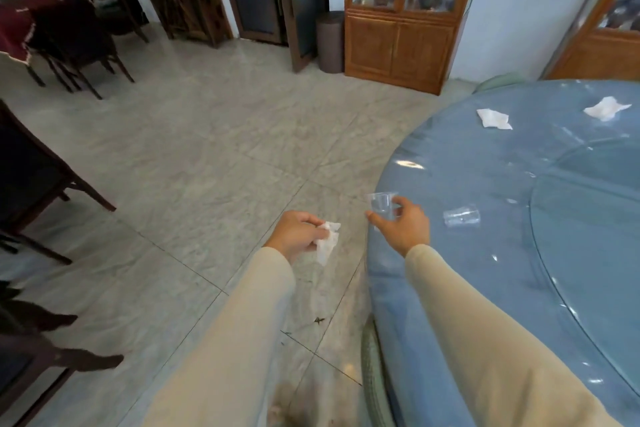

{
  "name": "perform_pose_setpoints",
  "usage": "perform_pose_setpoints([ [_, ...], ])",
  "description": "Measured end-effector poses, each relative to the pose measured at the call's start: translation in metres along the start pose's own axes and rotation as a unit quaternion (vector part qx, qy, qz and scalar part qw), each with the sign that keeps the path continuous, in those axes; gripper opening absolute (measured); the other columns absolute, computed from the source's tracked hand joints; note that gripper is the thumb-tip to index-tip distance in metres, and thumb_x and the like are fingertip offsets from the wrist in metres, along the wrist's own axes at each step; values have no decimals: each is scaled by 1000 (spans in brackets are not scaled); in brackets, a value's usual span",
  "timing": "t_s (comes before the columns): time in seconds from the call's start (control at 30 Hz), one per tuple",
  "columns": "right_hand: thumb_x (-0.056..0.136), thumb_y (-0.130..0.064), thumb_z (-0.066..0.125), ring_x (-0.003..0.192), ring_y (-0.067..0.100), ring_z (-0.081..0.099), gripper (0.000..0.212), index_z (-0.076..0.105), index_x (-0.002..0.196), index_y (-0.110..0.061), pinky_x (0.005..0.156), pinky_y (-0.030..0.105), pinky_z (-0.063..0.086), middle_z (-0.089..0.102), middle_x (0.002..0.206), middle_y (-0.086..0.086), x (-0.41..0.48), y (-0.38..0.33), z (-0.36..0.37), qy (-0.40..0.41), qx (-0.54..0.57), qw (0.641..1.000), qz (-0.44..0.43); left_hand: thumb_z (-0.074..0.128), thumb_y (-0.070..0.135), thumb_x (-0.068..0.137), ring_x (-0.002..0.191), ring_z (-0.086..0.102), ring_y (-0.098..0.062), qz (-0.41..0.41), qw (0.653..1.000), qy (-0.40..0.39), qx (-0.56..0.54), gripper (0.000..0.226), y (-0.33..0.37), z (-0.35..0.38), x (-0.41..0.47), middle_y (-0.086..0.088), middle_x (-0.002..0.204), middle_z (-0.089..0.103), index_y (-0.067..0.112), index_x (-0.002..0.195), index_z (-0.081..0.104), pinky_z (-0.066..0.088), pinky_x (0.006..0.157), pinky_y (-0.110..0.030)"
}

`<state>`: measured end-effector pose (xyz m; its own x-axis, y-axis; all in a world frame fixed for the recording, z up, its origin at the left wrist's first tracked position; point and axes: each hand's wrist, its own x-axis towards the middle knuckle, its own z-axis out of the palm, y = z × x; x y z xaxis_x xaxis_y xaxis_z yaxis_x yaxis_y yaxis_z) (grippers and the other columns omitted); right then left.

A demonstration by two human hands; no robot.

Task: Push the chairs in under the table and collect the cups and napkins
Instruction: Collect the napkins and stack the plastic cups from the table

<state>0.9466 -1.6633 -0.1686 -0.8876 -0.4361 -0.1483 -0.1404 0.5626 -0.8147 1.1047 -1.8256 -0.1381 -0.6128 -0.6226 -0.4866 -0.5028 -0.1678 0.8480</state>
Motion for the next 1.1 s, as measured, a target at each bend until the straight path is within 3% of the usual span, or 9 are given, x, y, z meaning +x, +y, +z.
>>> perform_pose_setpoints([
  [0.17, 73, -52, 83, 116, 30, 59, 80, 54, 138, -13, 103, 43, 47, 58, 130, 13, 52, -10, 25, 39, -4, 998, 51, 76, -8, 78, 75, 72, -21, 2, 999, -24, 44, 21, 27, -15, 91, -9, 78, 74, 11, 69, 71, 62, 78, -37],
  [0.33, 75, -48, 82, 114, 29, 60, 74, 54, 135, -16, 102, 42, 47, 58, 128, 11, 99, -21, 44, 92, 0, 990, 105, 71, -8, 82, 85, 76, -25, 17, 995, -83, 57, 6, 61, -20, 175, -16, 96, 76, -4, 87, 73, 63, 78, -42],
  [0.43, 75, -47, 82, 113, 30, 60, 72, 54, 135, -17, 101, 43, 47, 58, 129, 11, 122, -28, 51, 124, -5, 982, 143, 72, -3, 85, 60, 72, -12, 23, 989, -122, 85, 7, 88, -20, 214, -12, 83, 74, 3, 82, 72, 57, 51, -26],
  [0.47, 76, -46, 82, 113, 29, 61, 71, 54, 135, -17, 101, 42, 47, 58, 129, 12, 128, -30, 52, 137, -2, 979, 154, 72, -2, 86, 60, 72, -12, 27, 986, -138, 95, 5, 97, -18, 226, -11, 83, 74, 3, 84, 72, 56, 49, -25],
  [0.57, 74, -45, 84, 110, 27, 61, 71, 55, 133, -17, 98, 38, 48, 59, 127, 10, 149, -33, 51, 176, 14, 967, 184, 73, 1, 86, 86, 73, -27, 41, 978, -170, 117, 11, 127, -4, 261, -13, 98, 75, -1, 97, 73, 63, 79, -41],
  [0.63, 72, -46, 84, 107, 26, 62, 72, 56, 132, -18, 96, 37, 48, 59, 123, 9, 161, -30, 47, 205, 20, 956, 208, 72, 2, 87, 86, 69, -27, 45, 970, -197, 138, 12, 143, 14, 280, -14, 96, 73, 2, 99, 72, 58, 85, -40],
  [0.73, 69, -46, 85, 103, 26, 63, 72, 58, 129, -18, 95, 36, 48, 60, 118, 8, 182, -19, 36, 252, 32, 936, 243, 71, 1, 88, 83, 67, -25, 51, 955, -242, 164, 14, 164, 53, 305, -15, 95, 71, 0, 102, 71, 59, 74, -34],
  [0.83, 67, -42, 86, 101, 25, 63, 68, 58, 124, -18, 92, 35, 48, 61, 116, 7, 203, 2, 24, 295, 53, 915, 271, 69, -1, 89, 70, 65, -21, 57, 938, -288, 187, 10, 176, 103, 329, -15, 92, 69, 2, 99, 69, 51, 46, -22],
  [1.1, 71, -31, 85, 113, 28, 60, 66, 56, 129, -16, 95, 33, 43, 64, 121, 7, 256, 74, -8, 378, 106, 844, 365, 69, 13, 90, 56, 60, -15, 112, 853, -390, 329, 9, 192, 233, 372, -9, 80, 68, 18, 85, 63, 42, 40, -18],
])
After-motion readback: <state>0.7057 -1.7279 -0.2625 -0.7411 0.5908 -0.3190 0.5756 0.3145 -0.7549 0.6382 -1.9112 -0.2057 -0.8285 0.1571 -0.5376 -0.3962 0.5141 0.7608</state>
